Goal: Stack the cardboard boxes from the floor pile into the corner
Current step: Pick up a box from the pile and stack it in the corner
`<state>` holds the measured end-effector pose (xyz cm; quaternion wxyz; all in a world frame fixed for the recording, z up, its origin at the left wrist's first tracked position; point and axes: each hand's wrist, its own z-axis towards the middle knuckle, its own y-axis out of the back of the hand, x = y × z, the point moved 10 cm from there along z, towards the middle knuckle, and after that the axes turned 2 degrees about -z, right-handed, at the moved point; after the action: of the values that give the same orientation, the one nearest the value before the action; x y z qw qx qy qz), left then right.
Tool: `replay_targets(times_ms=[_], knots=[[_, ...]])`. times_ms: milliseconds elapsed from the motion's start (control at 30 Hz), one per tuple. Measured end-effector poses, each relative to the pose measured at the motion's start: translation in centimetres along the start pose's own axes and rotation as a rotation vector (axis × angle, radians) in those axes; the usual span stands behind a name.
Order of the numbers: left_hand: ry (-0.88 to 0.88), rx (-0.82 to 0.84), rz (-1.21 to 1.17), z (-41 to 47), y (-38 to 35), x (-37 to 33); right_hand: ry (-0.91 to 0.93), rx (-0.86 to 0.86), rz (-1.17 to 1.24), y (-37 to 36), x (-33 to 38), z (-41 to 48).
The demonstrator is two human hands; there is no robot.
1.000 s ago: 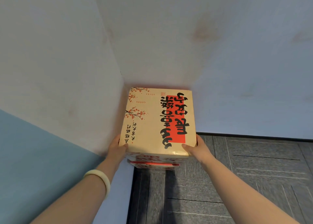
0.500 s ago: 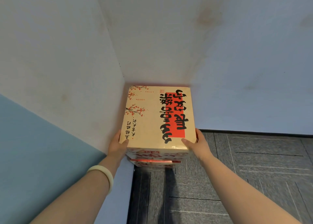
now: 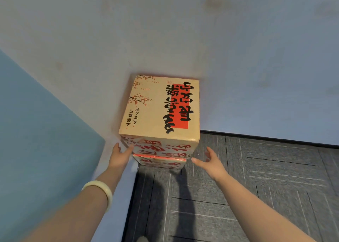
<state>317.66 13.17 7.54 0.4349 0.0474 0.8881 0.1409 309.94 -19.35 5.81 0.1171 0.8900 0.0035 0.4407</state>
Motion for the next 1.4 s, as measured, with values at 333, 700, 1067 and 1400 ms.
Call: replay_targets(times_ms=[333,700,1067,1400], knots=[[0.016,0.041,0.046,2.5,-2.2,8.6,-0.083,-0.023,-0.115,-1.3,-8.3,4.3],[-0.297,0.058,0.06,11.5,-5.3,12.7,0.115,-0.139,-0.16,-5.8,-14.5,13.1],[-0.568,-0.058,0.196,18.5,-6.4,16.2,0.405,-0.291,-0.04,-8.2,-15.3,16.6],[-0.598,-0.088,0.146,18.8,-6.1,16.3,0.396,-0.363,-0.071,-8.0,-15.6,16.5]])
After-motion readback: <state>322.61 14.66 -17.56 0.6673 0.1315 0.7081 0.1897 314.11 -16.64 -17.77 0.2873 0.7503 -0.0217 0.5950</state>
